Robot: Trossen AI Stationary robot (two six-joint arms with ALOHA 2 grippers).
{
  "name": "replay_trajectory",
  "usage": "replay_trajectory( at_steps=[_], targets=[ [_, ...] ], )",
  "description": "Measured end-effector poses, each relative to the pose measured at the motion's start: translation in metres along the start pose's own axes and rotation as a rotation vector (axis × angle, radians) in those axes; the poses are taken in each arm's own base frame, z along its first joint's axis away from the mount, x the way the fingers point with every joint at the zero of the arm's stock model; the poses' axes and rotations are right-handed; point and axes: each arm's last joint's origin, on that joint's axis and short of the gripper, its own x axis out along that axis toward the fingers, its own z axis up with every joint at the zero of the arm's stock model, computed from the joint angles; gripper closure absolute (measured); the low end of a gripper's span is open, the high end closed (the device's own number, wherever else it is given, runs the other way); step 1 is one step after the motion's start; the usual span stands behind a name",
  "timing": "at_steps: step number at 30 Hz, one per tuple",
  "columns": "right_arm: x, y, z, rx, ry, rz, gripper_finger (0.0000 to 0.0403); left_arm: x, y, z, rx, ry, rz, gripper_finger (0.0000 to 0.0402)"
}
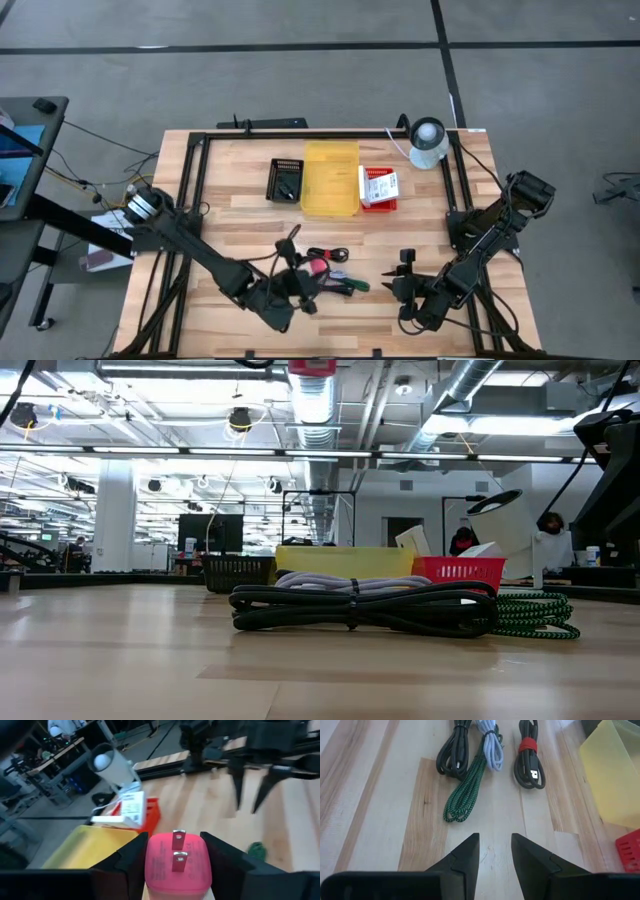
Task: Pick and place items into bin
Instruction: Put the pink charger adapter into the black bin
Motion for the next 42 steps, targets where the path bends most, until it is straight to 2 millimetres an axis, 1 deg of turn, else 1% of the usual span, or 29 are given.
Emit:
replay_trajectory(
  at_steps=[5, 10, 13, 19, 26, 29, 34, 38, 42],
  targets=[
    [0.0, 0.0, 0.0, -0.001, 0.0, 0.0, 0.0295, 0.005, 0.027, 0.008, 0.007, 0.037, 0.045, 0.0254],
    [0.0, 0.0, 0.0, -0.001, 0.0, 0.0, 0.0295, 0.016, 0.053, 0.012, 0.011, 0.082, 0.106, 0.0238],
    [0.0, 0.0, 0.0, -0.001, 0.001, 0.0, 0.0295, 0.028, 0.067, 0.01, 0.02, 0.118, 0.146, 0.0236],
    [0.0, 0.0, 0.0, -0.005, 0.003, -0.001, 0.0295, 0.055, 0.096, 0.002, 0.049, 0.222, 0.207, 0.0253],
    [0.0, 0.0, -0.001, -0.008, 0.005, -0.003, 0.0295, 0.082, 0.135, -0.014, 0.088, 0.368, 0.31, 0.0239],
    [0.0, -0.001, -0.001, -0.012, 0.008, -0.005, 0.0295, 0.092, 0.152, -0.02, 0.089, 0.434, 0.328, 0.0243],
    [0.001, -0.002, -0.002, -0.021, 0.019, -0.016, 0.0295, 0.109, 0.179, -0.028, 0.075, 0.509, 0.33, 0.0253],
    [0.002, -0.004, -0.001, -0.016, 0.021, -0.023, 0.0295, 0.119, 0.198, -0.033, 0.039, 0.558, 0.306, 0.0242],
    [0.004, -0.005, 0.0, -0.01, 0.023, -0.031, 0.0295, 0.123, 0.211, -0.041, 0.028, 0.628, 0.282, 0.0238]
  ],
)
